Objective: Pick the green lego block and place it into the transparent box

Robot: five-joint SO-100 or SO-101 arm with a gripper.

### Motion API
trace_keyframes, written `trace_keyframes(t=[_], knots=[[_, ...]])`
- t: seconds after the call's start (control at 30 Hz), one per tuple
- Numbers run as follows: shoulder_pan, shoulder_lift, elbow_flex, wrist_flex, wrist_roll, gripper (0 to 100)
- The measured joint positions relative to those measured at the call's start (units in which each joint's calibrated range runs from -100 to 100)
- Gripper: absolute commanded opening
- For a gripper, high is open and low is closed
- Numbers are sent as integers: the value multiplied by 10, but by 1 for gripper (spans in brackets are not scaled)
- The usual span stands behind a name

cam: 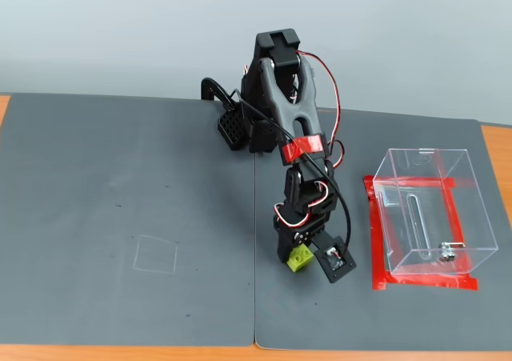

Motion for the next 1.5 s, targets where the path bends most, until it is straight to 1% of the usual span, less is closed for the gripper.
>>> trace_keyframes(t=[0.43, 0.63, 0.97, 1.13, 1.5], knots=[[-83, -232, 28, 0, 3, 4], [-117, -295, 29, 0, 3, 4], [-225, -310, 26, 0, 6, 4], [-282, -310, -16, 0, 6, 4], [-339, -226, -105, 0, 6, 4]])
